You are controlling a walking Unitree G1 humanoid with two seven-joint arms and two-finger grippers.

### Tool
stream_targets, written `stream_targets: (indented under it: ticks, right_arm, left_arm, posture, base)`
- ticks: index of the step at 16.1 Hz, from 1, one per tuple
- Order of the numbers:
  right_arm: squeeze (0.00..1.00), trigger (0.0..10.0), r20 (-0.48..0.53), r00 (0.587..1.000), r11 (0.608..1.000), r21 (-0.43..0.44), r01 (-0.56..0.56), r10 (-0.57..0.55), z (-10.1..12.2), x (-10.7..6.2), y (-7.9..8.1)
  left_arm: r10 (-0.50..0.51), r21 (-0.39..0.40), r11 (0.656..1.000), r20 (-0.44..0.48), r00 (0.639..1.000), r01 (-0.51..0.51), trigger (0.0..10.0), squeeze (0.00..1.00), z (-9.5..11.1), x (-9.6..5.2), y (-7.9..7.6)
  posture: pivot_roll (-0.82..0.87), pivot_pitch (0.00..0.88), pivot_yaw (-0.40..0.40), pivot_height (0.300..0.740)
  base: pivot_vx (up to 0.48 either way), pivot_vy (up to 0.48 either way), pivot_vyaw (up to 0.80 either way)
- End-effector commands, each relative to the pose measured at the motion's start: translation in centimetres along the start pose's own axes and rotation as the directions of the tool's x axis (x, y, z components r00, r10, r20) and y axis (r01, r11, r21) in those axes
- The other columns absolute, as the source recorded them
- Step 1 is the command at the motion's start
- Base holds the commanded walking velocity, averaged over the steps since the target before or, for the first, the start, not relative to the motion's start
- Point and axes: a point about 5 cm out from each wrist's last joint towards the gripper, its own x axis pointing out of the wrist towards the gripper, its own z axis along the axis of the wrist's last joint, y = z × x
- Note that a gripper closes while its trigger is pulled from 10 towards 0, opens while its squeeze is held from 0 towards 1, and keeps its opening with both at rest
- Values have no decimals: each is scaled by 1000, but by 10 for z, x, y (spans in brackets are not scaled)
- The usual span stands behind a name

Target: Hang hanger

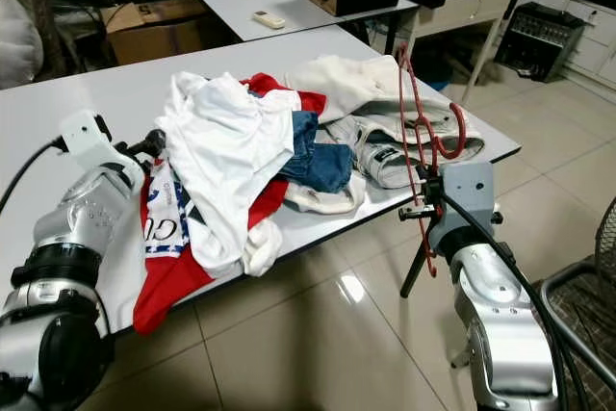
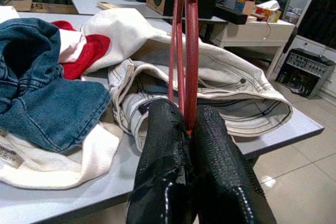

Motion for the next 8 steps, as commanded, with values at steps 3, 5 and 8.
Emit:
stream_targets:
  ticks: [3,5,8]
  right_arm:
    - [0,10000,28,1000,1000,-5,-7,7,5,1,1]
    - [0,10000,26,1000,1000,-4,-6,6,4,0,1]
    - [0,10000,24,1000,1000,-2,-7,7,3,-1,3]
  left_arm:
    - [-76,-71,995,-1,997,76,0,0,2,5,-11]
    - [-127,-92,988,2,992,127,0,0,1,7,-17]
    - [-143,-85,986,-6,990,142,0,0,0,8,-21]
  posture:
    - [-178,0,38,740]
    - [-179,0,40,740]
    - [-179,0,45,740]
  base:
    - [0,0,0]
    - [0,0,0]
    - [0,0,0]
